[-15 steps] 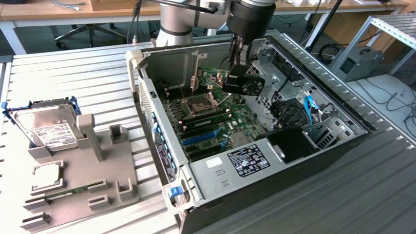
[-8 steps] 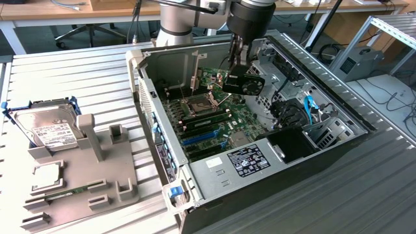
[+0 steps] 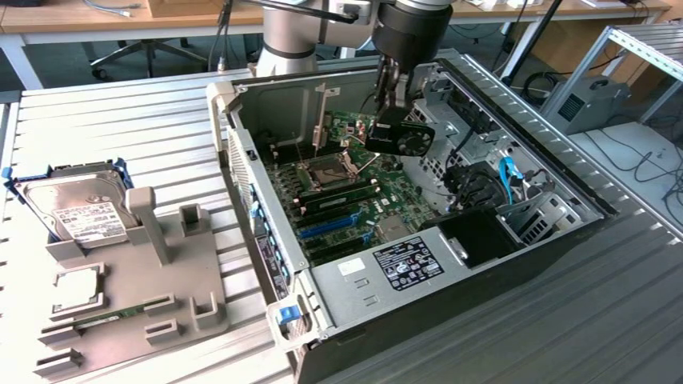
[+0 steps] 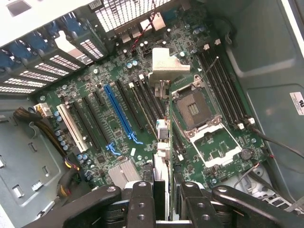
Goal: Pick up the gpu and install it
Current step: 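Insert the gpu into the slot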
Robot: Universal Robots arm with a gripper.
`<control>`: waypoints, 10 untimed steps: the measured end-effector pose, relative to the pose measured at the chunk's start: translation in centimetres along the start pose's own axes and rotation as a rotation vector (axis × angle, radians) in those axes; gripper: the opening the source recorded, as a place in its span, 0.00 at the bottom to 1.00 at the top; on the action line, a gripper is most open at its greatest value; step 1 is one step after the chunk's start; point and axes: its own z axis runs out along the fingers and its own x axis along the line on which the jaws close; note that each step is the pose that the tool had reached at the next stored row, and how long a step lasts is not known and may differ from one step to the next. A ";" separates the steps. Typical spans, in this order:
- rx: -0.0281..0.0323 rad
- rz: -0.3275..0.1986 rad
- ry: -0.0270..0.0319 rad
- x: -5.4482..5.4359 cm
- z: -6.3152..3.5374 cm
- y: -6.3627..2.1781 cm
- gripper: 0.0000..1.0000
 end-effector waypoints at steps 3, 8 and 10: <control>-0.0001 -0.004 0.0000 0.0 0.00 0.00 0.26; -0.0003 -0.011 0.0000 0.0 0.00 0.00 0.26; -0.0004 -0.014 -0.0001 0.0 0.00 0.00 0.26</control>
